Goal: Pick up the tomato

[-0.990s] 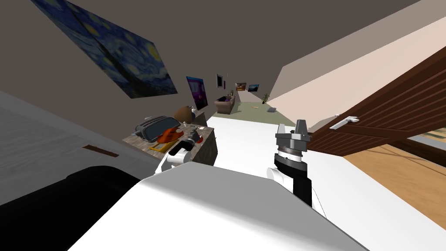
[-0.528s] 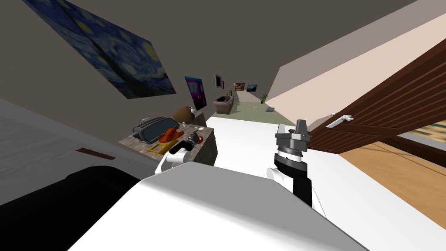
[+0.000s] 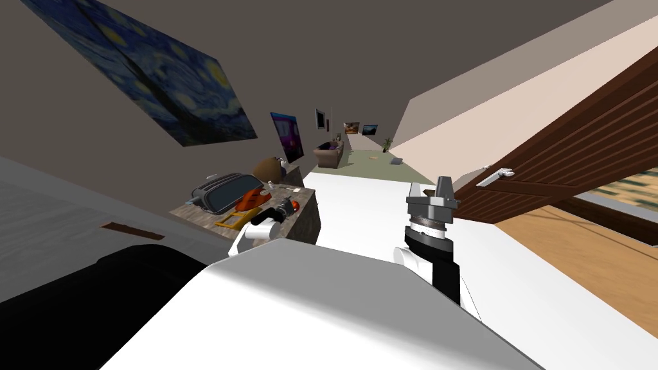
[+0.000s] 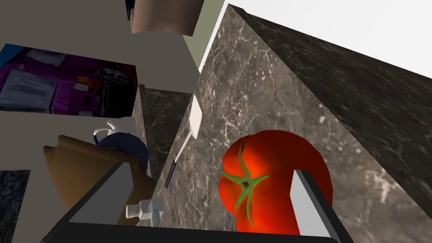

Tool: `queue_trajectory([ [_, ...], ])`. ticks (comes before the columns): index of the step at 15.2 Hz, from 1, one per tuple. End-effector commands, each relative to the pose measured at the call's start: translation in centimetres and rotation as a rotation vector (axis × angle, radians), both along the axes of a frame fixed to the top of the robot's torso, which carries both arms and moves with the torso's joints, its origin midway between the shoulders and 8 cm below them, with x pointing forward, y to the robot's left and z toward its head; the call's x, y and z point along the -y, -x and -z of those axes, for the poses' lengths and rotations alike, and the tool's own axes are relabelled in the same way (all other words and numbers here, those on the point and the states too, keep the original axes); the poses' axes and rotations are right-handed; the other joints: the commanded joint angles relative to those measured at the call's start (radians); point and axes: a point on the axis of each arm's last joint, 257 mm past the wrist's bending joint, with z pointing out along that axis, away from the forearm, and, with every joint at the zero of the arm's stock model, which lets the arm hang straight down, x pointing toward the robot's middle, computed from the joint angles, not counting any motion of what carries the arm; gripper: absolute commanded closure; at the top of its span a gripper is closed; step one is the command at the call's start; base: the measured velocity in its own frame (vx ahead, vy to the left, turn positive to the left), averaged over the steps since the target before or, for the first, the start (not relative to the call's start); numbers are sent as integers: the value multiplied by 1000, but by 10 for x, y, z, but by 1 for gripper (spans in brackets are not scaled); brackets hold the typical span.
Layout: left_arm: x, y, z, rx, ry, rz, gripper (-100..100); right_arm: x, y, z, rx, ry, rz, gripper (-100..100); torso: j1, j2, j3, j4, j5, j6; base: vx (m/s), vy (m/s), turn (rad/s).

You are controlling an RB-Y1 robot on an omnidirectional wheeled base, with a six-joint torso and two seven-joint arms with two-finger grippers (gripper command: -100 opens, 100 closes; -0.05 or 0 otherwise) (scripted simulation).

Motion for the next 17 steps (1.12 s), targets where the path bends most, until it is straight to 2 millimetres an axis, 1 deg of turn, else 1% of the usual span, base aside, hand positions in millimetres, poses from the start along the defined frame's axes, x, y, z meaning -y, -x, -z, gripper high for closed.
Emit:
queue_trajectory([
  [1,-1,5,9,-36,14,-8,-100,0,0,0,0,0,0,0,0,0,0,0,0,0,1,28,-33],
  [2,-2,9,16,-64,28,-17,-100,0,0,0,0,0,0,0,0,0,0,0,0,0,4,30,-43],
  [3,-2,9,17,-68,28,-17,-100,0,0,0,0,0,0,0,0,0,0,0,0,0,3,28,-34],
  [4,-2,13,23,-97,42,-25,-100,0,0,0,0,0,0,0,0,0,0,0,0,0,2,25,-40],
  [5,-2,13,24,-98,42,-25,-100,0,0,0,0,0,0,0,0,0,0,0,0,0,1,22,-28],
  [6,-3,18,30,-124,54,-33,-100,0,0,0,0,0,0,0,0,0,0,0,0,0,4,22,-32],
  [7,-3,18,30,-124,54,-33,-100,0,0,0,0,0,0,0,0,0,0,0,0,0,5,20,-29],
  [9,-3,25,40,-170,76,-45,-100,0,0,0,0,0,0,0,0,0,0,0,0,0,1,22,-34],
  [10,-3,25,40,-170,76,-45,-100,0,0,0,0,0,0,0,0,0,0,0,0,0,1,23,-36],
  [13,-3,32,50,-213,98,-57,-100,0,0,0,0,0,0,0,0,0,0,0,0,0,2,21,-29],
  [15,-3,31,49,-207,95,-56,-100,0,0,0,0,0,0,0,0,0,0,0,0,0,2,16,-16],
  [17,-4,27,58,-210,96,-58,-100,0,0,0,0,0,0,0,-1,-1,0,0,0,0,23,7,-7],
])
